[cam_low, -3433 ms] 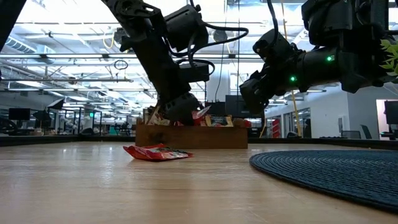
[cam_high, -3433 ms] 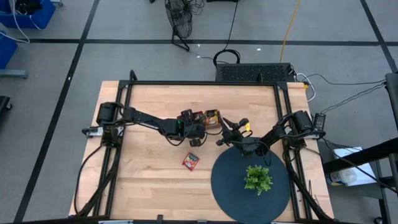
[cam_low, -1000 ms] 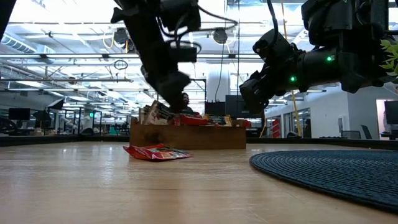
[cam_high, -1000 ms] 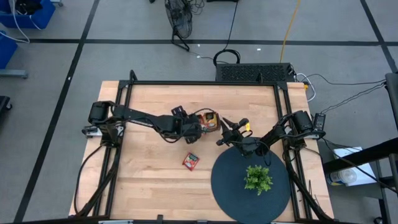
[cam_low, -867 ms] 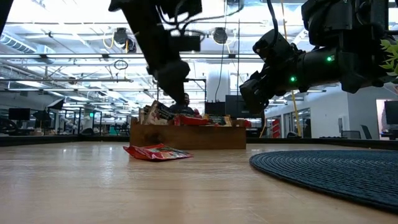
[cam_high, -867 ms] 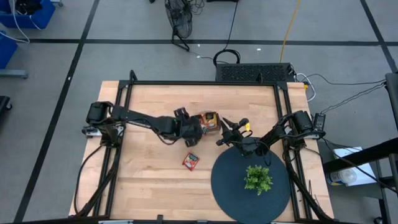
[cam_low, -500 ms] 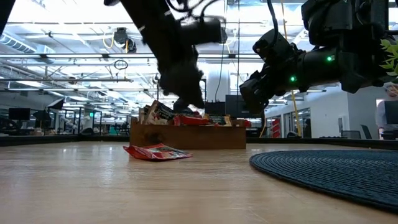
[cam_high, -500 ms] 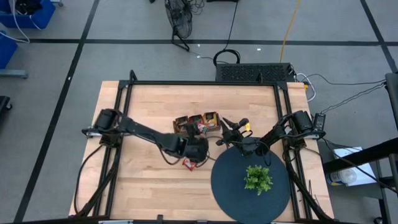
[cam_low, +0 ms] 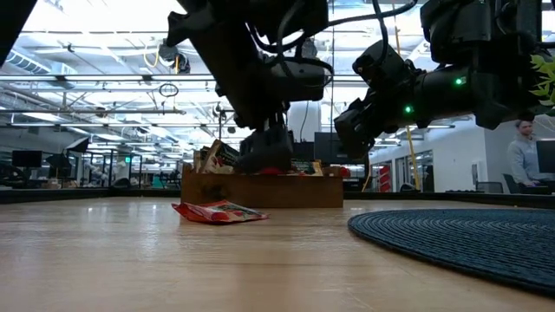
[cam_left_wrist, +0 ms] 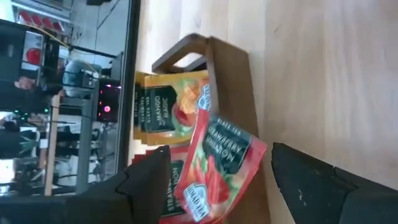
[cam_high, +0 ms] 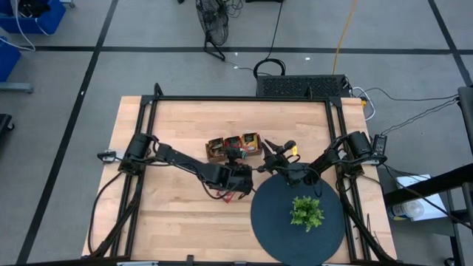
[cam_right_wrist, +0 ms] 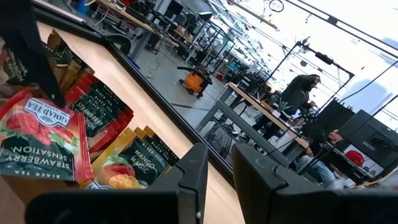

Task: Pick & Place Tea
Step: Put the red tea bag into the middle section wooden organizer

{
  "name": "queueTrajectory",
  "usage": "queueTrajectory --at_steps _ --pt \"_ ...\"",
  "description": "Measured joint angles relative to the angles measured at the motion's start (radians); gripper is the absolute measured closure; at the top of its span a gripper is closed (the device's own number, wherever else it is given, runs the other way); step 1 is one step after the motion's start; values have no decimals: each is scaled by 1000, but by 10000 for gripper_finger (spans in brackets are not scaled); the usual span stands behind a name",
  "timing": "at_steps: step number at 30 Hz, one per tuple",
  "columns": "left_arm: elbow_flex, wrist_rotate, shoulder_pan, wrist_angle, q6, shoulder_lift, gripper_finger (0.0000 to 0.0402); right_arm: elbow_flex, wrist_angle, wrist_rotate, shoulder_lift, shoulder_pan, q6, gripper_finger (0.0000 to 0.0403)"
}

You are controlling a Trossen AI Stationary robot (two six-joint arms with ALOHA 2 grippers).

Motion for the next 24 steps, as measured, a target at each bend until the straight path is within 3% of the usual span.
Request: queueTrajectory --at_steps 24 --pt "-2 114 60 22 -58 9 128 0 -2 0 0 0 0 342"
